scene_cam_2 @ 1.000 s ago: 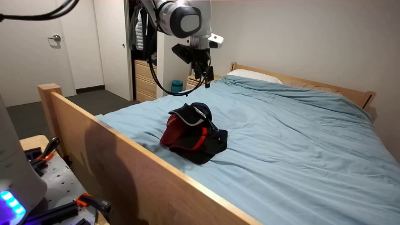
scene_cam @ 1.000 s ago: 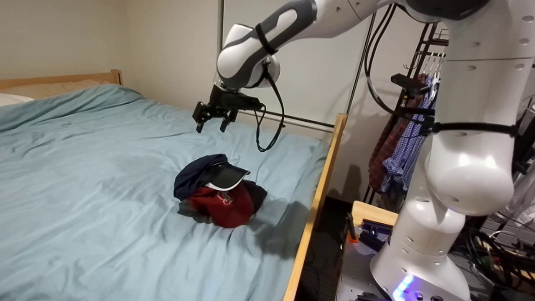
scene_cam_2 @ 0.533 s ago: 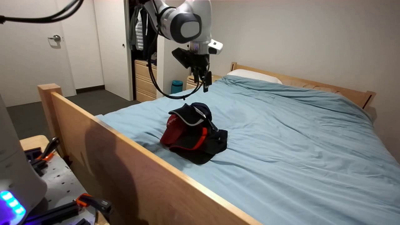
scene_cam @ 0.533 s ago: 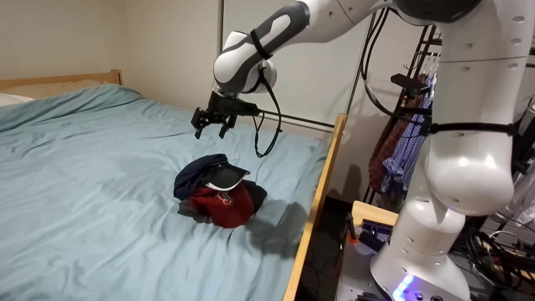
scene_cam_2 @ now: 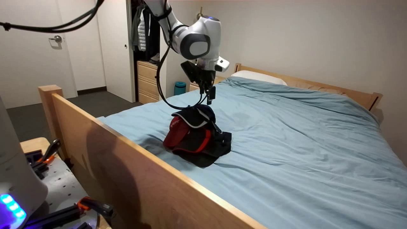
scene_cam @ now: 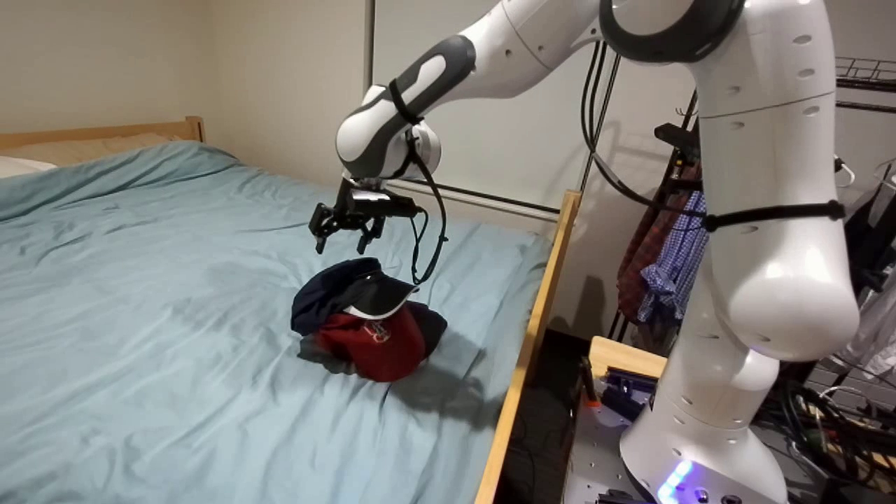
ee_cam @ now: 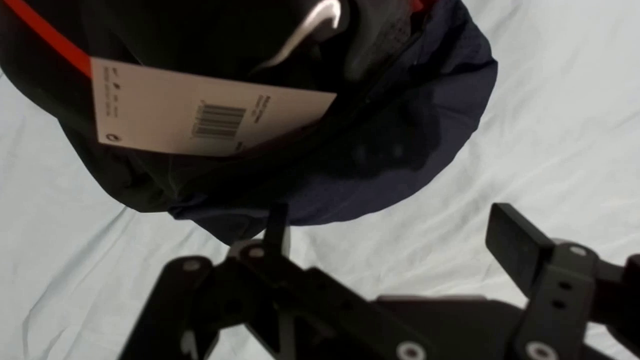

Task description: Remove the dark blue and white cap from the pile of hats on the bed

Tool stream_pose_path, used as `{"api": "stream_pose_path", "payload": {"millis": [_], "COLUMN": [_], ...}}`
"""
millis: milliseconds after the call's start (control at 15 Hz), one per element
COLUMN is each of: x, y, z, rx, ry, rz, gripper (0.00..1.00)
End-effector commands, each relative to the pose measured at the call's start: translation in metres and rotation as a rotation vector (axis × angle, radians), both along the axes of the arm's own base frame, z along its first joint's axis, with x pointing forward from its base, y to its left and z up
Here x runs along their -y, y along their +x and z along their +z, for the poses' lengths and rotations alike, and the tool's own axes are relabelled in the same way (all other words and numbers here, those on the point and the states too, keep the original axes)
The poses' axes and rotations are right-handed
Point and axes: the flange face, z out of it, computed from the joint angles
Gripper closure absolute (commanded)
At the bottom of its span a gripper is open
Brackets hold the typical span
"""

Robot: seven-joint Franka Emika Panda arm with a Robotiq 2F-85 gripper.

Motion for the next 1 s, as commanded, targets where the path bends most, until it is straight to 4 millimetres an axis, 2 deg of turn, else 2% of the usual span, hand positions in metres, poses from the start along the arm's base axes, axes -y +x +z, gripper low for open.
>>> {"api": "stream_pose_path", "payload": {"millis": [0, 333, 933], "x": [0.003, 0.003, -0.022], "y": [0.015, 0.006, -0.018], "z": [-0.017, -0.016, 0.026], "rx": [-0.046, -0.057, -0.047], "ry": [0.042, 0.046, -0.006], "rz": [-0.066, -0.225, -0.35], "gripper": [0.0, 0.0, 0.0]}}
